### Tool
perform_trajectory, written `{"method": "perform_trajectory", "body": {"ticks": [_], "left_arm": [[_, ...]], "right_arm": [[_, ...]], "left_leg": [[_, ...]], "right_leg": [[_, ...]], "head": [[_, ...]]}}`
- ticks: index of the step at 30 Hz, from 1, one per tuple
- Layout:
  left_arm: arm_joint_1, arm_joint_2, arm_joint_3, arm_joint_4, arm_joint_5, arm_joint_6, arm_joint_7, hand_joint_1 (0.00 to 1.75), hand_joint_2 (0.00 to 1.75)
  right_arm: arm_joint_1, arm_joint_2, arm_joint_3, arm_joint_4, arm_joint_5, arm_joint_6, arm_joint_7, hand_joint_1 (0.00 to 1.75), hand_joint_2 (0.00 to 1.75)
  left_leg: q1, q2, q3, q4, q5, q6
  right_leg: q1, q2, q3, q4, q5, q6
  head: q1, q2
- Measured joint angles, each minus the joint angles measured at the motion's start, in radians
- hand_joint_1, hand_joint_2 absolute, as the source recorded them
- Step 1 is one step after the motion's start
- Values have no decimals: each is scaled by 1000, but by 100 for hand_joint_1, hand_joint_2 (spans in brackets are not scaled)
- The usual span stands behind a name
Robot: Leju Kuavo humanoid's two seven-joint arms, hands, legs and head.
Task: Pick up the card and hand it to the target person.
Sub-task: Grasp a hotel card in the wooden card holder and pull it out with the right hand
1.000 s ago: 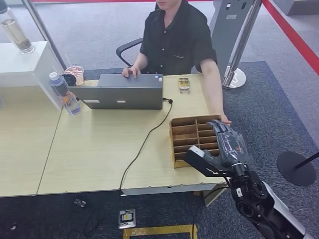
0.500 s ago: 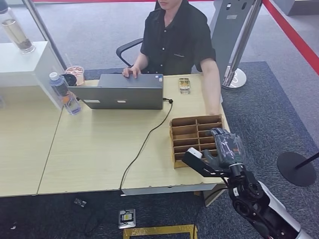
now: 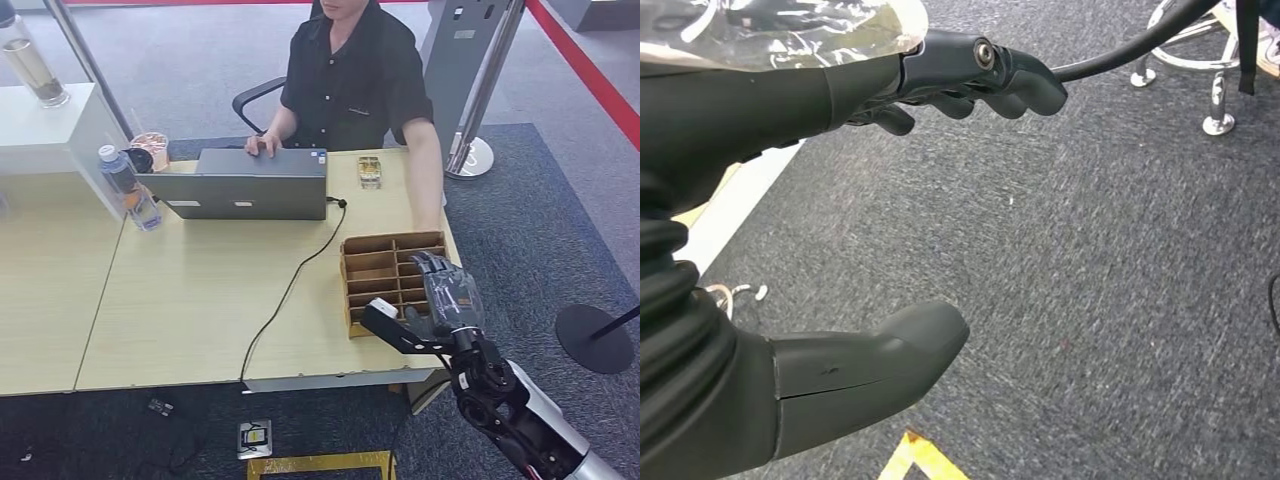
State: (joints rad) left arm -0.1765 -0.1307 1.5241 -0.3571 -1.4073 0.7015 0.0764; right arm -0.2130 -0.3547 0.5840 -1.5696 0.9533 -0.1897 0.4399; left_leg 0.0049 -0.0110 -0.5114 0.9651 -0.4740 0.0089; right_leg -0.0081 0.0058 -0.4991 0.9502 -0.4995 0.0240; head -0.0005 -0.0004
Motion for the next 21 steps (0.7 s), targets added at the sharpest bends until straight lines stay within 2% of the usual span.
{"method": "perform_trajectory", "body": {"ticks": [5,11,12,13,15,16,17,21], "left_arm": [[0,4,0,0,-1,0,3,0,175],[0,10,-3,0,0,0,9,0,175],[0,10,-5,0,0,0,9,0,175],[0,10,-6,0,0,0,9,0,175],[0,10,-9,0,0,0,9,0,175],[0,10,-10,0,0,0,9,0,175],[0,10,-12,0,0,0,9,0,175],[0,10,-14,0,2,0,19,0,175]], "right_arm": [[-1,1,5,17,0,-1,6,38,175],[-1,1,11,33,1,0,12,51,175],[-1,1,12,35,2,0,14,58,175],[-1,1,12,37,3,1,16,74,175],[-1,1,13,41,9,3,22,135,175],[-1,1,13,43,13,4,25,160,175],[-1,1,13,44,18,5,29,174,175],[-1,1,14,50,35,7,39,175,175]], "left_leg": [[0,0,0,0,0,0],[0,0,0,0,0,0],[0,0,0,0,0,0],[0,0,0,0,0,0],[0,0,0,0,0,0],[0,0,0,0,0,0],[0,0,0,0,0,0],[0,0,0,0,0,0]], "right_leg": [[0,0,0,0,0,0],[0,0,0,0,0,0],[0,0,0,0,0,0],[0,0,0,0,0,0],[0,0,0,0,0,0],[0,0,0,0,0,0],[0,0,0,0,0,0],[0,0,0,0,0,0]], "head": [[0,0],[0,0],[0,0],[0,0],[0,0],[0,0],[0,0],[0,0]]}}
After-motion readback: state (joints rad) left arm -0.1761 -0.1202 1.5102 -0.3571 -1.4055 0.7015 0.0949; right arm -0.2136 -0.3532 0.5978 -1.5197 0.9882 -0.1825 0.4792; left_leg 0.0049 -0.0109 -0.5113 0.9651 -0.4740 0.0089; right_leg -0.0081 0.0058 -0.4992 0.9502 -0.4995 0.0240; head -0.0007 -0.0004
